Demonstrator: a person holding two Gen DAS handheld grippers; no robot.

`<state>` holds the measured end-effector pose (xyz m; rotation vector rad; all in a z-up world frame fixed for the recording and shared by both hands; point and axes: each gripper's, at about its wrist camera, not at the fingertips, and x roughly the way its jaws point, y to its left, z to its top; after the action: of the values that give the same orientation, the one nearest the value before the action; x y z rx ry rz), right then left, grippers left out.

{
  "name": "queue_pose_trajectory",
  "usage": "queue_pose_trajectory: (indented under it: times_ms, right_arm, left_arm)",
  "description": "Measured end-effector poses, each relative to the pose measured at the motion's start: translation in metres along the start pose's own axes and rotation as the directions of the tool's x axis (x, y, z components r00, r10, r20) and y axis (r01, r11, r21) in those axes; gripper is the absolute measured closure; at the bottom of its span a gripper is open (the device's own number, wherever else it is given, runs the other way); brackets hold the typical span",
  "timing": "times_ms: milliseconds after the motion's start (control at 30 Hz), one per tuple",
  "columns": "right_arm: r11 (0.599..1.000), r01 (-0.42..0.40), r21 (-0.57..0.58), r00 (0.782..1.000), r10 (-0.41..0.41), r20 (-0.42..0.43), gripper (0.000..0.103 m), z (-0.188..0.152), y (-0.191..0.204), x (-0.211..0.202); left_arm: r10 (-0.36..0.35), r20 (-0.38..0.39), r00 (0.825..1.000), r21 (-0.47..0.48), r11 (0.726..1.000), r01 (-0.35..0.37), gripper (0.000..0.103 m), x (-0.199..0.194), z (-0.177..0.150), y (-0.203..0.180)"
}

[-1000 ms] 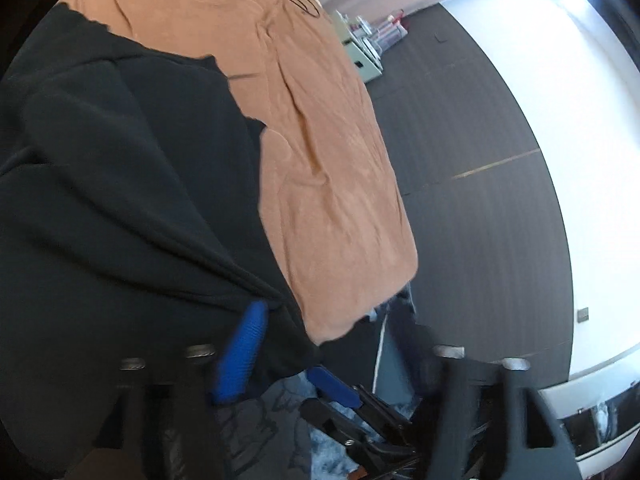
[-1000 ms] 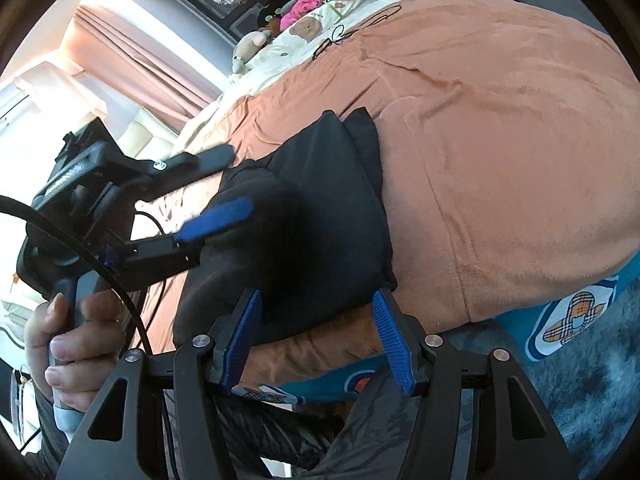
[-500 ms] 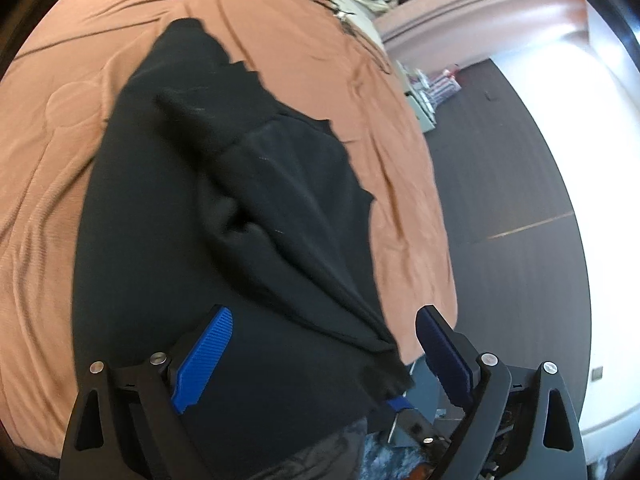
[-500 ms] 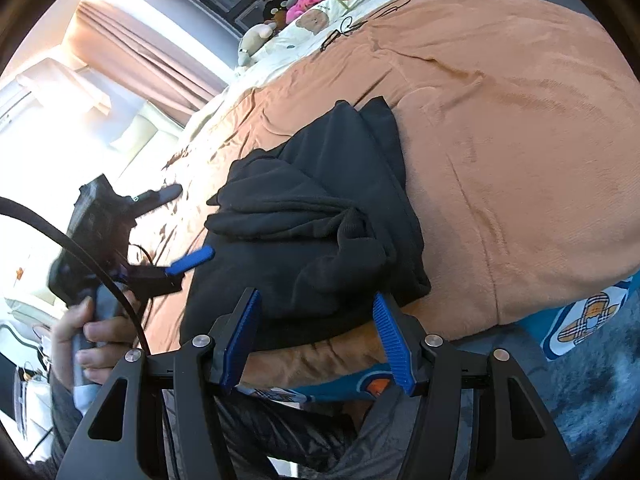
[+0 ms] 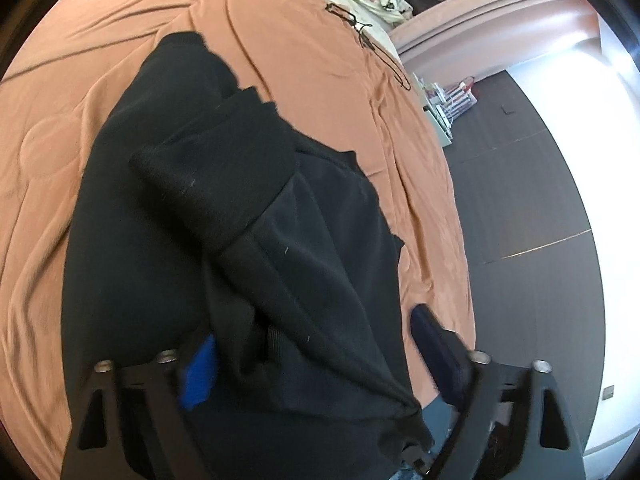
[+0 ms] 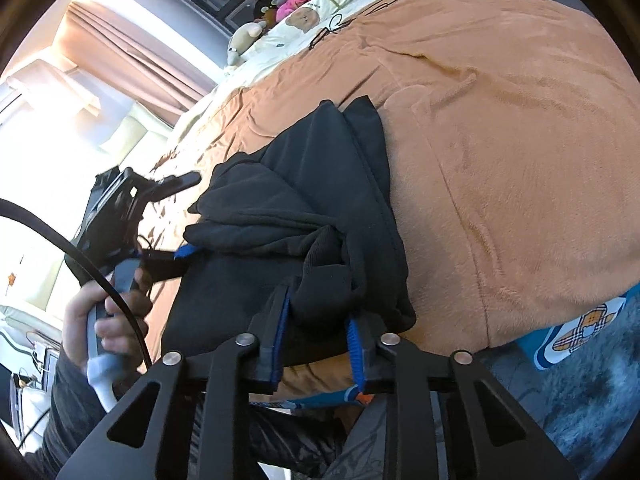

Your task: Fold small clothes

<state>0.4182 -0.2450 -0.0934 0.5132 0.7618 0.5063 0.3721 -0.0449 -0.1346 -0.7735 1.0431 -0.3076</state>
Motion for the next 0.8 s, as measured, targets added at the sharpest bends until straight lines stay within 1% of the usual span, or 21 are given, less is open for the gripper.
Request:
queue_pose_trajectory:
  times_ms: [33, 67, 100, 133, 200, 367, 400, 567, 667, 733, 800]
  right_arm:
    - [1.000, -0.003, -0.002, 1.000, 0.003, 0.000, 0.082, -0.001, -0.001, 0.000]
    - [1.000, -0.005, -0.005, 1.000, 0.005, 0.000, 0.083, -0.002, -0.001, 0.000]
    - [1.000, -0.007, -0.005, 1.000, 0.007, -0.001, 0.083, -0.002, -0.002, 0.000]
    - [1.000, -0.009, -0.005, 1.000, 0.009, -0.001, 0.083, -0.002, -0.003, -0.001]
    - [1.000, -0.017, -0.003, 1.000, 0.017, 0.000, 0.083, -0.003, -0.004, -0.002]
    - [0.999, -0.033, 0.004, 0.999, 0.033, 0.004, 0.083, -0.001, -0.007, -0.004]
    - [0.999, -0.034, 0.006, 0.999, 0.034, 0.005, 0.084, -0.001, -0.007, -0.003]
    - [0.999, -0.042, 0.010, 0.999, 0.042, 0.004, 0.088, -0.002, -0.008, 0.000]
    - [0.998, -0.058, 0.019, 0.998, 0.058, 0.019, 0.091, -0.004, -0.011, -0.002]
    - [0.998, -0.054, 0.025, 0.998, 0.053, 0.038, 0.092, -0.006, -0.014, -0.003]
    - [0.998, -0.052, 0.034, 0.998, 0.051, 0.038, 0.092, -0.007, -0.018, -0.001]
  left_arm:
    - [-0.010, 0.001, 1.000, 0.003, 1.000, 0.010, 0.044, 0.002, 0.003, -0.003]
    - [-0.017, -0.002, 1.000, 0.009, 1.000, 0.017, 0.049, 0.004, 0.006, -0.007]
    - [-0.019, -0.005, 1.000, 0.021, 1.000, 0.019, 0.058, 0.005, 0.009, -0.011]
    - [-0.021, -0.007, 1.000, 0.034, 0.999, 0.021, 0.070, 0.005, 0.010, -0.014]
    - [-0.023, -0.013, 1.000, 0.058, 0.998, 0.024, 0.083, 0.010, 0.015, -0.024]
    - [-0.033, -0.009, 0.999, 0.121, 0.992, 0.033, 0.085, 0.017, 0.030, -0.053]
    - [-0.035, -0.011, 0.999, 0.131, 0.991, 0.036, 0.085, 0.019, 0.034, -0.059]
    - [-0.032, -0.023, 0.999, 0.156, 0.987, 0.035, 0.086, 0.032, 0.048, -0.077]
    - [-0.032, -0.033, 0.999, 0.177, 0.984, 0.037, 0.086, 0.043, 0.057, -0.085]
    - [-0.026, -0.039, 0.999, 0.181, 0.983, 0.032, 0.086, 0.051, 0.063, -0.090]
    - [-0.015, -0.052, 0.999, 0.190, 0.982, 0.025, 0.086, 0.059, 0.068, -0.094]
